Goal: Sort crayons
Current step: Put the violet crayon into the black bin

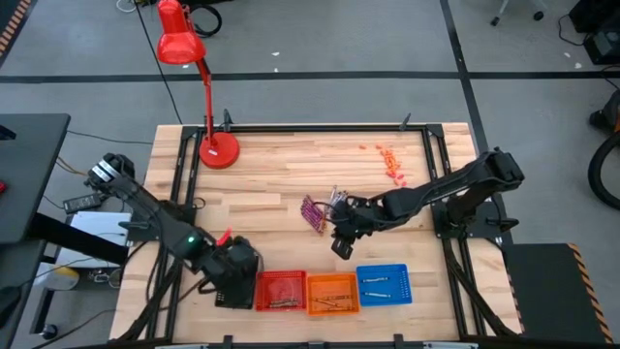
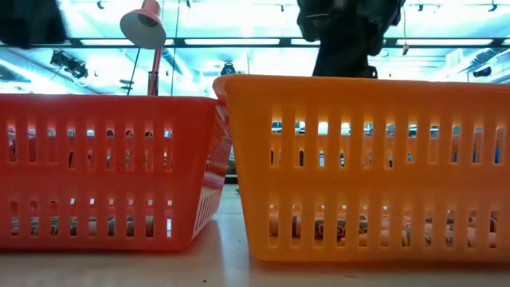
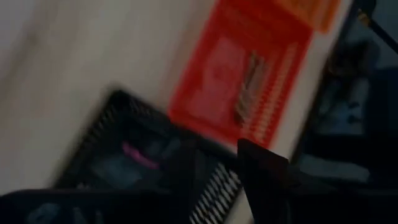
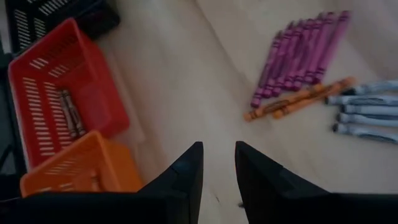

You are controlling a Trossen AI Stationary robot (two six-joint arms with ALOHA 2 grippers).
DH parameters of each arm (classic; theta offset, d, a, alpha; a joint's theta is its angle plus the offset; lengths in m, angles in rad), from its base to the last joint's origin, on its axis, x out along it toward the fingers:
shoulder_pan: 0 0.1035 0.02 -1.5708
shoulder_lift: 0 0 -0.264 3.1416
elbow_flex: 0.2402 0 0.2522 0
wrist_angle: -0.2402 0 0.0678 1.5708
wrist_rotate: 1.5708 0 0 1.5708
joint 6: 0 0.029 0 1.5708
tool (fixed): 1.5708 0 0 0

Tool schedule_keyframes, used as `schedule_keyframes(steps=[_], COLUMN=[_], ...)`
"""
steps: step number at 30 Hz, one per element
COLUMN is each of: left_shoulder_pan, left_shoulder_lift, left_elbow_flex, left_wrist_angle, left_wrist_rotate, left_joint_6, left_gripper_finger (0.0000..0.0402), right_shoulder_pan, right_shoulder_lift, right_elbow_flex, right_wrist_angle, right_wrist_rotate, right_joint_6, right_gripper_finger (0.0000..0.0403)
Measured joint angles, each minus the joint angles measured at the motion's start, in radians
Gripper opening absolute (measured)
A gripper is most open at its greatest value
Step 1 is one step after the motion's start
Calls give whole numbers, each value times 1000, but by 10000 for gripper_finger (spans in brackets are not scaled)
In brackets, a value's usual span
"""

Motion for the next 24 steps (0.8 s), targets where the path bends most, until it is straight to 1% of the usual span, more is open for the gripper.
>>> schedule_keyframes(steps=[4,10,12,15,19,22,24], left_shoulder_pan=[91,236,294,385,491,541,565], left_shoulder_lift=[2,17,31,65,119,159,184], left_elbow_flex=[-1,-2,-4,-10,-9,-9,-9], left_wrist_angle=[0,75,129,204,301,359,386], left_wrist_rotate=[-71,-234,-247,-215,-94,-15,15], left_joint_6=[138,494,609,758,934,1052,1113], left_gripper_finger=[130,130,130,130,130,130,130], right_shoulder_pan=[-10,-4,-1,1,1,3,10], right_shoulder_lift=[27,25,25,23,23,23,23], right_elbow_flex=[0,0,0,0,2,2,2], right_wrist_angle=[41,61,66,64,64,60,50], right_wrist_rotate=[-12,37,38,32,7,-12,-16], right_joint_6=[27,97,105,125,159,192,210], right_gripper_finger=[97,97,97,97,97,97,97])
